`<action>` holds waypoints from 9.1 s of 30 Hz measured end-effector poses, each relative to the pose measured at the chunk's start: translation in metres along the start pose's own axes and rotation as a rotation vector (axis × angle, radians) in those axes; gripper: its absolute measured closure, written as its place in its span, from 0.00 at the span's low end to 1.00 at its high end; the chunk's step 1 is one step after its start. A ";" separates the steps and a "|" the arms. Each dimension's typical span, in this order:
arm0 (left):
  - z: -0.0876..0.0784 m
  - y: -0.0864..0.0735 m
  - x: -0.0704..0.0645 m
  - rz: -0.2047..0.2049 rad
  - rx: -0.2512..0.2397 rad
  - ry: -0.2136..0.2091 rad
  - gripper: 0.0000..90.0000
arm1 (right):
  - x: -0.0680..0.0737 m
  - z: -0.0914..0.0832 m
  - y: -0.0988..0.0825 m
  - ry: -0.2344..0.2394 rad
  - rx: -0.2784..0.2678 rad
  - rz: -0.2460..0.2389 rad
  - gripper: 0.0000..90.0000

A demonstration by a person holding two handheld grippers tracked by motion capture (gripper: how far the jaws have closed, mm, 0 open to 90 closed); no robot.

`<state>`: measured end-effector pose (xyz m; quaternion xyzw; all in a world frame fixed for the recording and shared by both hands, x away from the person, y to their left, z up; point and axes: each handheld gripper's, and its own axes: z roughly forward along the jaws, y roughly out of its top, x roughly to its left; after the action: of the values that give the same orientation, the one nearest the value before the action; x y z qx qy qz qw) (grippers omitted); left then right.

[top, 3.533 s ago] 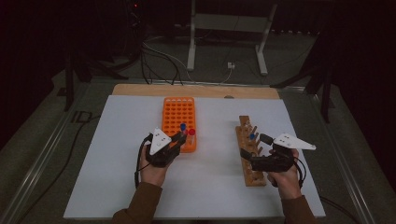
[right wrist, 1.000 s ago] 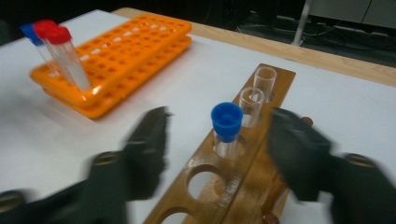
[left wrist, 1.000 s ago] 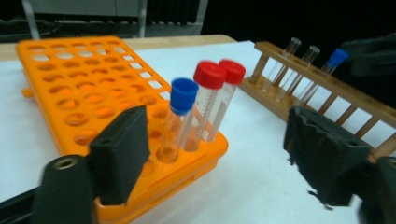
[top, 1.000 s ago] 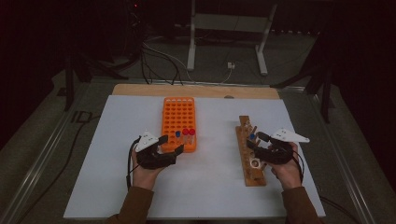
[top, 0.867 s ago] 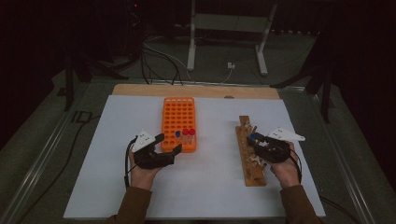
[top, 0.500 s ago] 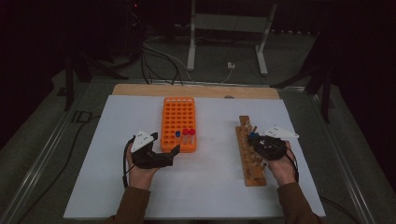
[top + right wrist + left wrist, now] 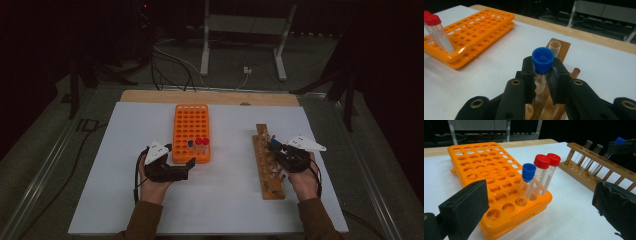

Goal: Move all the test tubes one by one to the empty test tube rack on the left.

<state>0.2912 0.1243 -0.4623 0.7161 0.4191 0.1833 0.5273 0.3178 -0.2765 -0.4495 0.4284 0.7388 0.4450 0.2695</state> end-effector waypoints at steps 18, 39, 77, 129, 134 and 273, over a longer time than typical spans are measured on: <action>0.004 0.003 -0.017 0.062 -0.034 -0.011 0.01 | 0.009 -0.038 0.026 0.001 -0.125 0.022 0.85; 0.041 0.022 -0.077 0.174 -0.010 -0.116 0.03 | 0.047 -0.023 0.033 0.211 -0.012 0.036 0.85; 0.081 0.021 -0.110 0.253 0.073 -0.263 0.86 | 0.072 -0.013 0.032 0.325 0.001 0.019 0.79; 0.024 0.028 -0.039 0.155 -0.006 -0.126 0.86 | 0.035 -0.025 0.025 0.214 -0.087 0.064 0.00; 0.018 0.027 -0.029 0.143 -0.015 -0.100 0.86 | 0.034 -0.025 0.025 0.210 -0.089 0.068 0.00; 0.002 -0.007 0.014 -0.010 0.061 0.042 0.01 | -0.005 -0.001 0.030 -0.037 -0.048 -0.003 0.85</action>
<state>0.2980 0.1344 -0.4715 0.7259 0.4388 0.1826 0.4972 0.3308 -0.2740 -0.4221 0.4288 0.7234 0.4541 0.2942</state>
